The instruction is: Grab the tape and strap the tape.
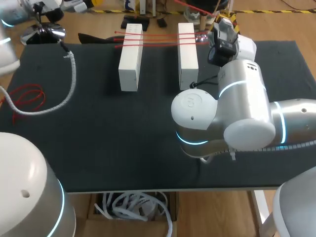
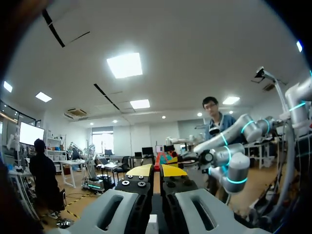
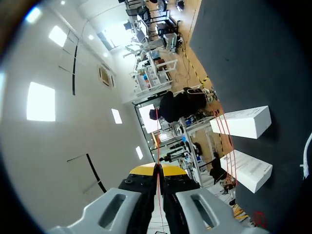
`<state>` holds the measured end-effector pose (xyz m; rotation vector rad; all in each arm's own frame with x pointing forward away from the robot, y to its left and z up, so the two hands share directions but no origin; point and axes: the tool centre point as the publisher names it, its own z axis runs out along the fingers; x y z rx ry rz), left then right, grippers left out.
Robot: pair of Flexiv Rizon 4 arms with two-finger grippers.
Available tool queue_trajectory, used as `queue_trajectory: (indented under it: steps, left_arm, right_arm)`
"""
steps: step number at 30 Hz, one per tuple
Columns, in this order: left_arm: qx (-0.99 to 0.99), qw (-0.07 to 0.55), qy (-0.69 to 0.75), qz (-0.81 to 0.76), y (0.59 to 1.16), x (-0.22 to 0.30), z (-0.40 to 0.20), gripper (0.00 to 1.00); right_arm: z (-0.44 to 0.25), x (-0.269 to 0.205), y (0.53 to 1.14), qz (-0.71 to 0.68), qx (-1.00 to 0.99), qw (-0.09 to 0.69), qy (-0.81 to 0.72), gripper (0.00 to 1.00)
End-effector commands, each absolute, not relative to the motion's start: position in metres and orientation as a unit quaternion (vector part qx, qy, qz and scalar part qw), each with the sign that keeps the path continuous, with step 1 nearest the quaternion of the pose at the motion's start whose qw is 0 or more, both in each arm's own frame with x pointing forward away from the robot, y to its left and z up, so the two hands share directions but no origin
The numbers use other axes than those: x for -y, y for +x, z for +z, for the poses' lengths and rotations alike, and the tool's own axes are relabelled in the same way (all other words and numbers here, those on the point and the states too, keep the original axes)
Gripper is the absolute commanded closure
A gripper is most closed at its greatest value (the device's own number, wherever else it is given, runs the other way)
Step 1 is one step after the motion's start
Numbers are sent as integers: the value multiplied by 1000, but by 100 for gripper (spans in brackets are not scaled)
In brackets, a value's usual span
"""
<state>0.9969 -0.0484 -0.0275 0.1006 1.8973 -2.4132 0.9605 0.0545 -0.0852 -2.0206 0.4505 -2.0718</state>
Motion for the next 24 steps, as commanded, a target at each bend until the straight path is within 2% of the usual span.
queue_trajectory:
  steps: [1,10,24]
  left_arm:
    - [-786,115,5,-607,982,47,-14,100]
    - [-868,70,74,-485,977,60,-13,100]
    - [-910,61,154,-380,976,65,-6,100]
  right_arm:
    - [-82,-55,960,-701,-153,104,-688,100]
    - [-82,-55,960,-701,-153,104,-688,100]
    - [-82,-55,960,-701,-153,104,-688,100]
